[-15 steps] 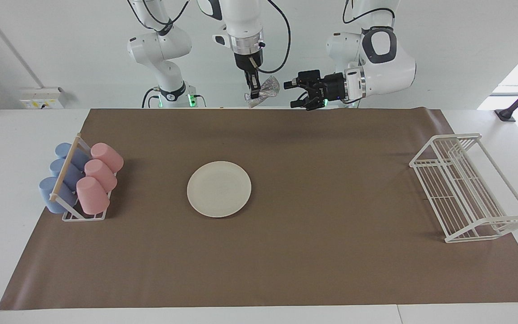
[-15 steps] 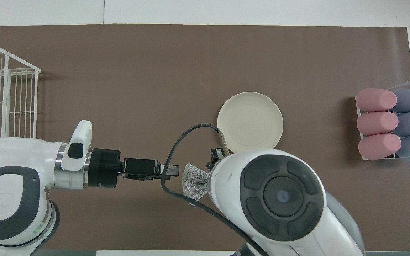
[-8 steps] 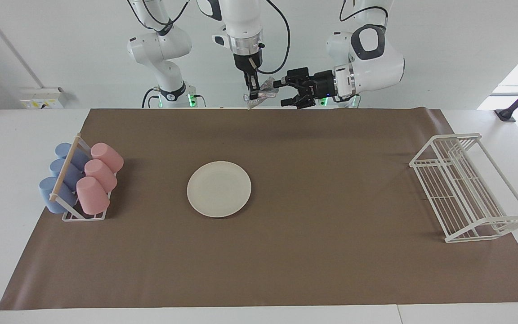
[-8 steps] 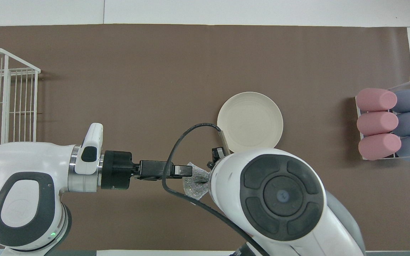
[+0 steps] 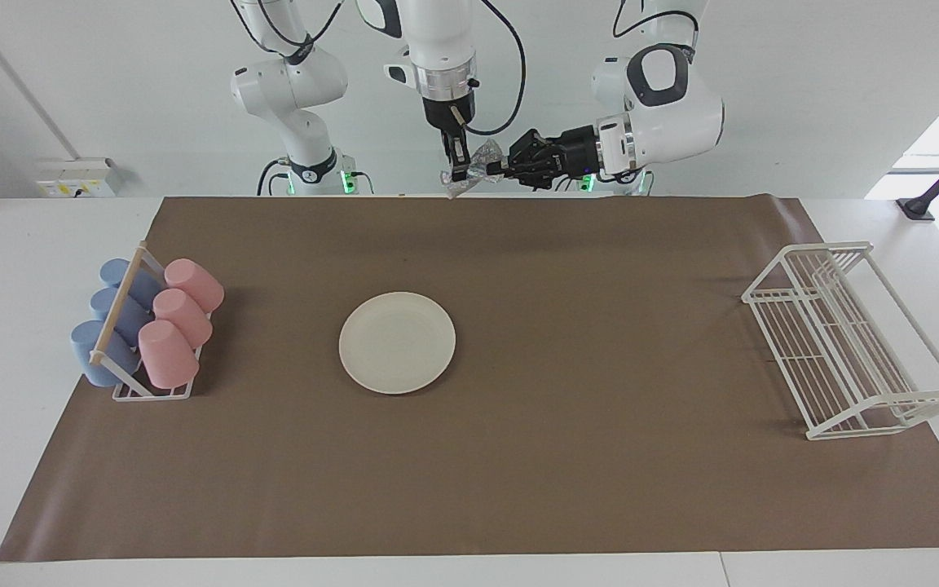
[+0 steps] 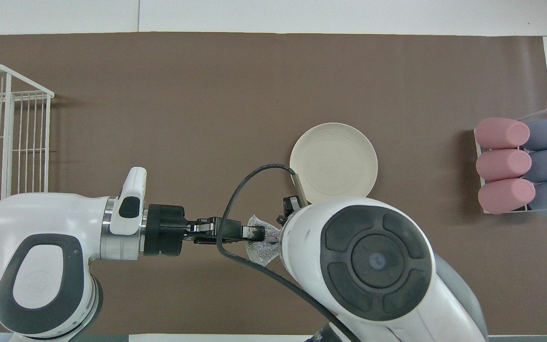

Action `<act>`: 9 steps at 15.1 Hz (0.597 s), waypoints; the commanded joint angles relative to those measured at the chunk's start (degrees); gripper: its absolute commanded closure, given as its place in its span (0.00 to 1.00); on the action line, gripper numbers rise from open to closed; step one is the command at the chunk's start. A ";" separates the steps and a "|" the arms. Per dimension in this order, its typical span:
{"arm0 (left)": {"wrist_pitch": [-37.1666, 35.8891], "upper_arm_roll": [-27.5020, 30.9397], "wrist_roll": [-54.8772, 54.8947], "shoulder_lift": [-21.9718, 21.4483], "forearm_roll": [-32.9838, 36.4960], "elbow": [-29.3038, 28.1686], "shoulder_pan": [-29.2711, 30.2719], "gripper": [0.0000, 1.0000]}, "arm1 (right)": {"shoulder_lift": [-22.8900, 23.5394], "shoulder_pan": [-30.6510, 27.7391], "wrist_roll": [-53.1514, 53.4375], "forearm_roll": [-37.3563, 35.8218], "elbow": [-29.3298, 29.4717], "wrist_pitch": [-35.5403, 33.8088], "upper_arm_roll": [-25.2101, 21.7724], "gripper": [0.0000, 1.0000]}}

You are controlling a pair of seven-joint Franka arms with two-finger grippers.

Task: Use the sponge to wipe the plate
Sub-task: 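Close the left gripper on the scrubber while the right gripper opens, then pull the scrubber away with the left gripper while the right gripper withdraws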

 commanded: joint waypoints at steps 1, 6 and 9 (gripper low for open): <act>1.38 0.14 -1.56 -1.09 -0.92 -0.87 -0.94 1.00 | 0.63 -0.66 0.14 -1.16 1.30 -1.05 0.42 1.00; 1.20 0.23 -1.64 -1.09 -0.92 -0.96 -0.86 1.00 | -0.25 -1.89 -9.85 -1.16 0.86 -0.96 -0.46 0.00; 1.46 0.41 -2.17 -1.09 -0.75 -1.04 -0.33 1.00 | -1.22 -6.80 -30.02 -1.16 0.60 -1.31 -0.46 0.00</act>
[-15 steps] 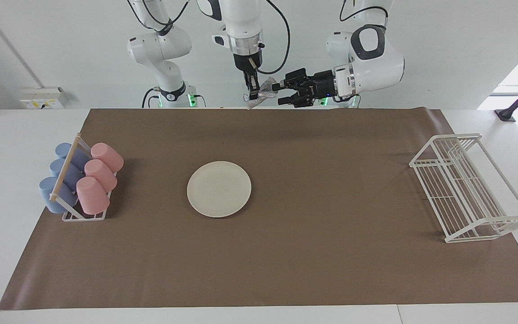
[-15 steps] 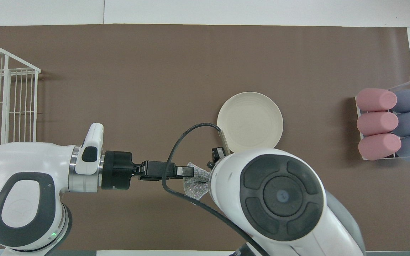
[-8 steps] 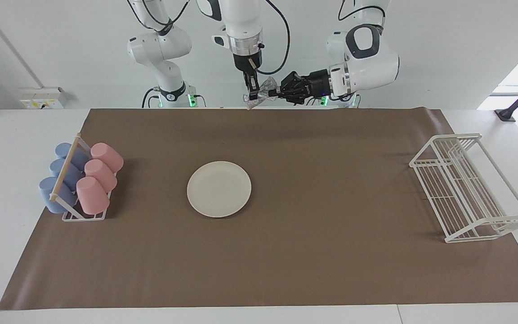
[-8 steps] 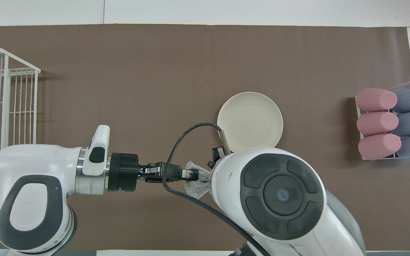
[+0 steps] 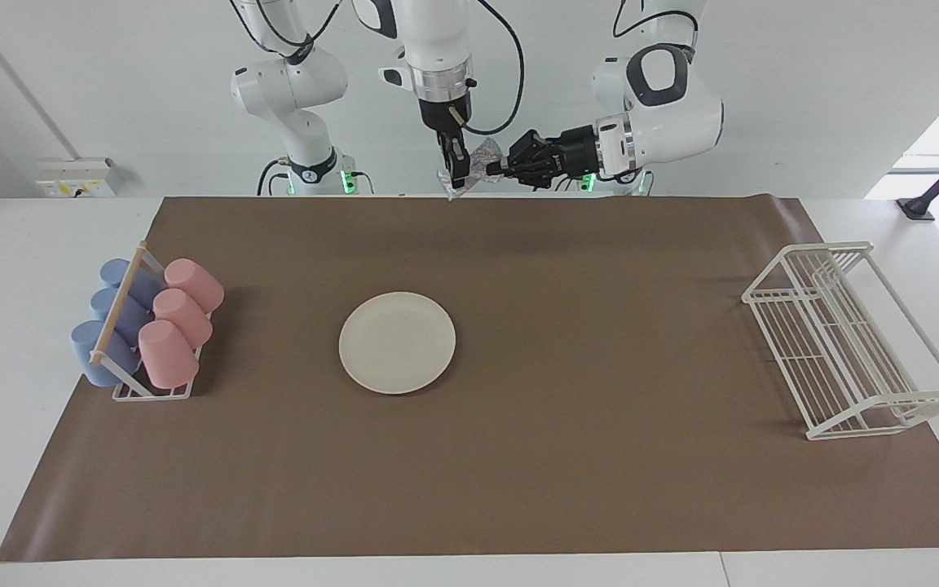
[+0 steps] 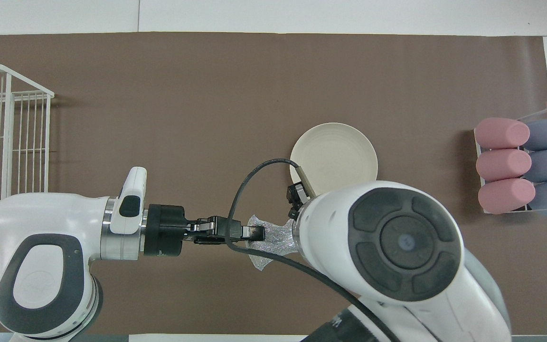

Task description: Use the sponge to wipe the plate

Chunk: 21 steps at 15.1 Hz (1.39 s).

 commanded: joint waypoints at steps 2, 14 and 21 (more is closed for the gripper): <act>1.58 0.42 -1.51 -1.09 -0.02 -1.22 0.72 1.00 | -0.83 -9.39 -28.07 -0.61 0.49 -1.02 0.33 0.00; 0.36 0.33 -23.88 3.83 32.11 6.06 3.72 1.00 | -0.56 -25.59 -86.30 0.18 0.31 -1.63 0.07 0.00; -10.98 0.33 -38.49 9.54 55.06 18.20 3.02 1.00 | 0.92 -23.05 -95.38 -0.78 2.68 -6.37 -3.62 0.00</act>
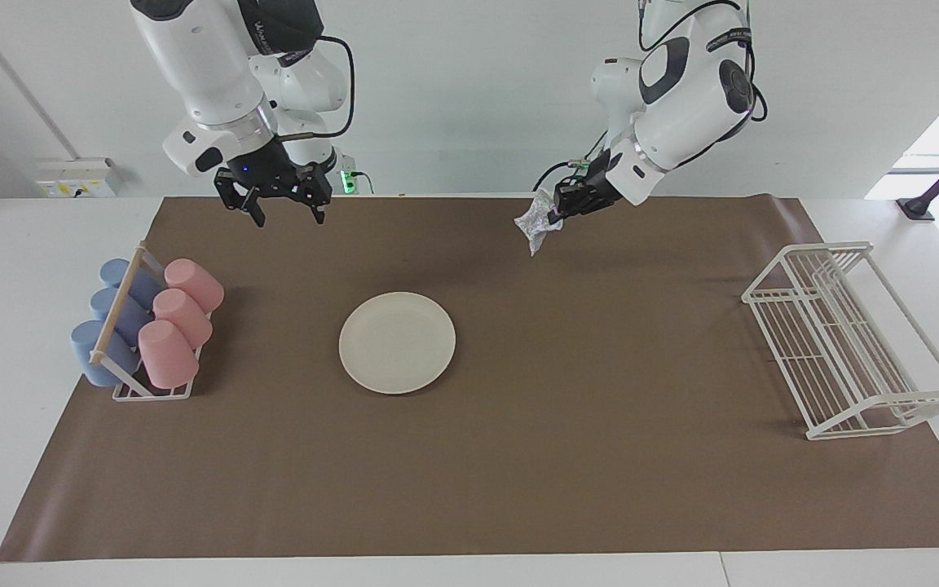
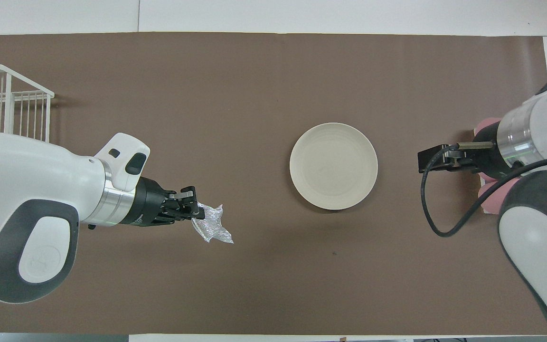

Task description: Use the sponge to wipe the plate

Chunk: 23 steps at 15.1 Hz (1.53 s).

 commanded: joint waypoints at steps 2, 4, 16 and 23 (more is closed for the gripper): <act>-6.90 -0.17 -4.84 2.25 11.33 4.44 -0.30 1.00 | 3.20 4.42 -5.69 -2.03 4.90 -2.66 -4.94 0.00; -11.02 -0.17 -4.84 2.25 17.21 5.23 -0.22 1.00 | 4.70 7.59 -6.93 -2.12 6.75 -2.84 -9.25 0.00; -30.82 -0.96 -4.06 13.14 55.89 13.15 -6.81 1.00 | 6.64 10.15 -13.18 -8.27 10.71 -8.64 -16.39 0.00; -32.14 -0.87 6.32 15.78 78.40 10.24 -4.09 1.00 | 4.35 9.54 -11.34 -8.27 6.68 -8.47 -20.07 0.00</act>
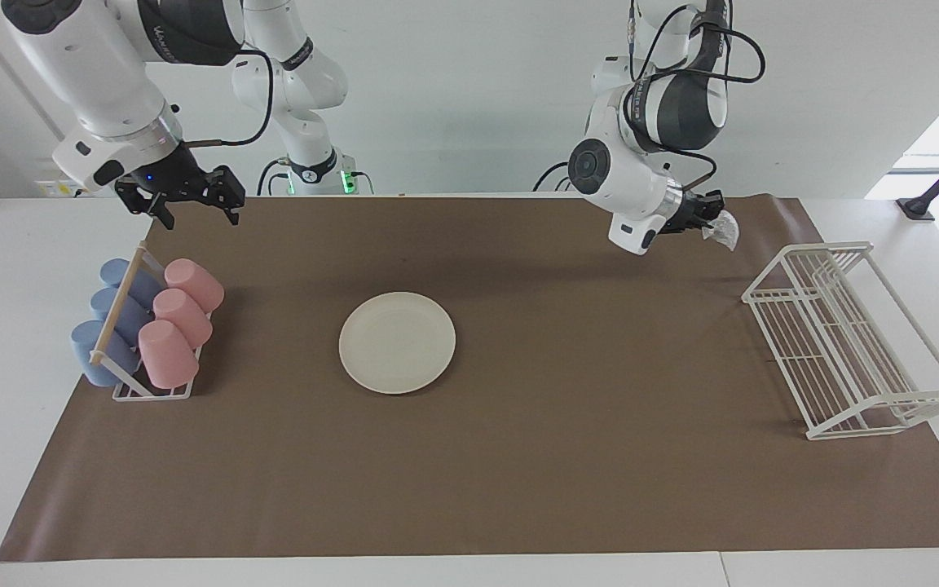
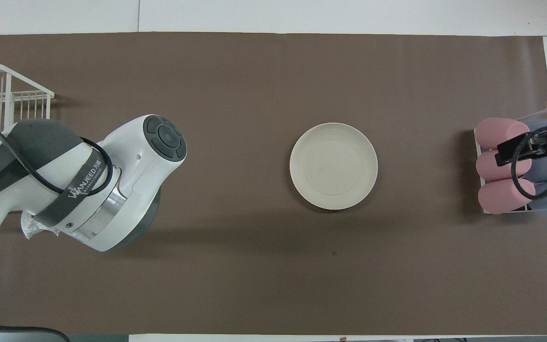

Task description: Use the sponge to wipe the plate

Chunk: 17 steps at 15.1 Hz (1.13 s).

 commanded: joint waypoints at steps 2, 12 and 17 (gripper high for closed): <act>0.30 -0.12 2.22 4.20 10.39 -0.09 3.77 1.00 | -2.26 -0.23 1.40 -0.42 -4.24 4.29 -1.65 0.00; 8.13 0.05 6.44 18.79 28.88 12.19 13.28 1.00 | -2.17 -0.32 0.87 -0.07 -3.81 4.04 -2.18 0.00; 11.64 0.31 6.18 20.21 21.50 13.79 15.29 1.00 | -1.91 -0.05 1.48 1.78 -2.93 4.22 -2.09 0.00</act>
